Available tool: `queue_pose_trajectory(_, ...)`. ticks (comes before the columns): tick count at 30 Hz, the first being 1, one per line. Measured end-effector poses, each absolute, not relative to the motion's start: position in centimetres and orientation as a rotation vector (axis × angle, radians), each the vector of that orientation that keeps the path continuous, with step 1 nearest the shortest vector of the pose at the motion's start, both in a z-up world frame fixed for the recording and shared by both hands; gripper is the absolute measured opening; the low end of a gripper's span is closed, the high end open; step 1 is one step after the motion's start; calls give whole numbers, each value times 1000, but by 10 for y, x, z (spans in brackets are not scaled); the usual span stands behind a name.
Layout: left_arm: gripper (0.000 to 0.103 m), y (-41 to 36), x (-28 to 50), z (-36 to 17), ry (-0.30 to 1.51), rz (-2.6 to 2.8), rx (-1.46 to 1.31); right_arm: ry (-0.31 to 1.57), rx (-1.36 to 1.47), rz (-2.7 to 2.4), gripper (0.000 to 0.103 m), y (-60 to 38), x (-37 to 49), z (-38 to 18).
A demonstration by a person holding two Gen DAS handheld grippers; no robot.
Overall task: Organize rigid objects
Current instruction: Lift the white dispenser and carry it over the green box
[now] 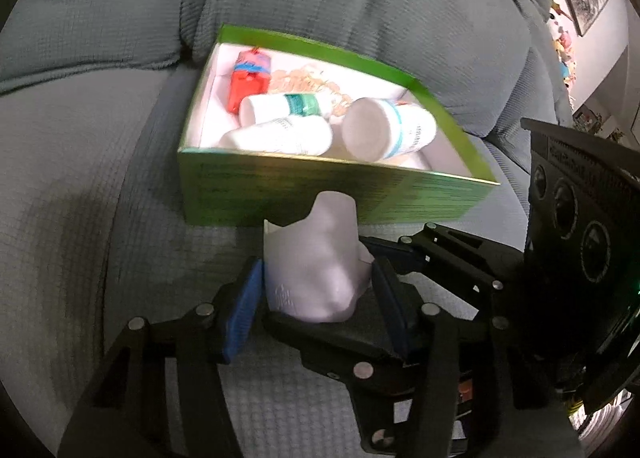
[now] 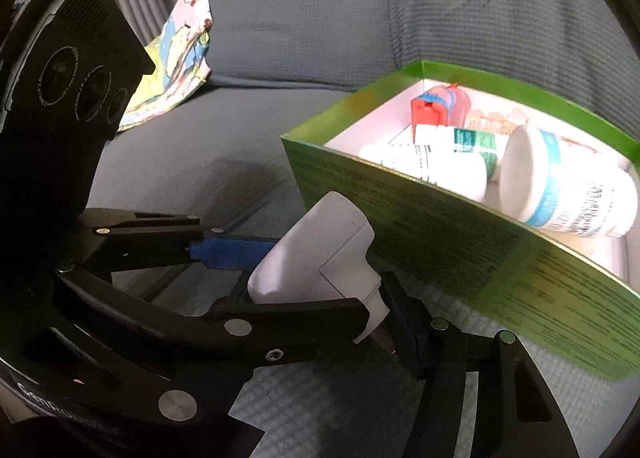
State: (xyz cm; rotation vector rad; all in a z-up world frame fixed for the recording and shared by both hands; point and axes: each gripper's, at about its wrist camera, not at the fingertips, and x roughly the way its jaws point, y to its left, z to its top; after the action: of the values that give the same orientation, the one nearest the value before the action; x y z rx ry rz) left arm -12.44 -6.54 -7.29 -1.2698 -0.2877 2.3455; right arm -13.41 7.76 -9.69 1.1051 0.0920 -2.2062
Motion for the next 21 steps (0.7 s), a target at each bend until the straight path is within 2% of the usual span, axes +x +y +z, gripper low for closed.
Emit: queue_pose_trajectory(21, 55, -6, -47, 26, -94, 2421, -1026, 85, 856, -2369, 63, 126, -50, -4)
